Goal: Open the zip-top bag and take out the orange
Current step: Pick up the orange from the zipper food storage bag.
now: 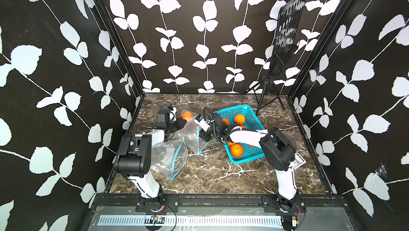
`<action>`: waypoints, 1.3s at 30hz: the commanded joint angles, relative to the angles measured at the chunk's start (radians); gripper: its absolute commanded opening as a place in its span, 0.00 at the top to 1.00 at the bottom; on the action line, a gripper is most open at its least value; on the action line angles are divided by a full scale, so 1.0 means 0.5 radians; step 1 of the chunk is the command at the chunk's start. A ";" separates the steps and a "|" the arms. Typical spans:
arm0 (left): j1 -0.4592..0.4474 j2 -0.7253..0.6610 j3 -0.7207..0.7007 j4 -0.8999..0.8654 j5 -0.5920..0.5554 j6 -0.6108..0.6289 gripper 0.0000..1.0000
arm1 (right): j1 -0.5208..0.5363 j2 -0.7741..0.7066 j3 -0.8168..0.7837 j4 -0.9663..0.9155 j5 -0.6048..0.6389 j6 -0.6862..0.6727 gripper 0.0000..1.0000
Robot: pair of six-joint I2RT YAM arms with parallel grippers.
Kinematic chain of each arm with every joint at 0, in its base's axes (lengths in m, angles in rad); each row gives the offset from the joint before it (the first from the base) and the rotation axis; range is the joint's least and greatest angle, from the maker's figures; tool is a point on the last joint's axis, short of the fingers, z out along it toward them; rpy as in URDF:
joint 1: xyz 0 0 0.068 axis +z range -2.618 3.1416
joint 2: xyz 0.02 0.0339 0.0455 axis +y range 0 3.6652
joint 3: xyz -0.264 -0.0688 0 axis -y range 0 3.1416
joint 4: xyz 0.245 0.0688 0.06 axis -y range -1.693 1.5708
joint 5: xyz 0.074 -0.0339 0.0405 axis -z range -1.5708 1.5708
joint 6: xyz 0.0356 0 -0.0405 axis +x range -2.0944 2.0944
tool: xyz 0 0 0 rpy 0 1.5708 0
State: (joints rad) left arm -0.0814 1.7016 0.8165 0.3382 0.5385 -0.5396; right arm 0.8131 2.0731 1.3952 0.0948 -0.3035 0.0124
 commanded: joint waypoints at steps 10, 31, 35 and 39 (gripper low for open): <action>0.013 -0.428 0.044 -0.352 -0.188 0.154 0.56 | 0.012 0.191 0.220 0.080 0.096 0.049 0.57; 0.019 0.366 0.875 -0.528 -0.538 0.439 0.72 | 0.009 0.237 0.208 0.095 0.009 0.073 0.57; 0.019 0.393 0.844 -0.620 -0.718 0.411 0.76 | 0.009 0.270 0.218 0.137 0.008 0.080 0.56; 0.028 0.521 0.910 -0.720 -0.755 0.426 0.79 | 0.009 0.341 0.285 0.146 -0.033 0.116 0.56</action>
State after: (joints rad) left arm -0.0750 1.9247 1.2400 0.0635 0.1989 -0.3340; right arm 0.8139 2.2078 1.5066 0.1276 -0.2962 0.0532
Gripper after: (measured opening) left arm 0.212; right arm 0.437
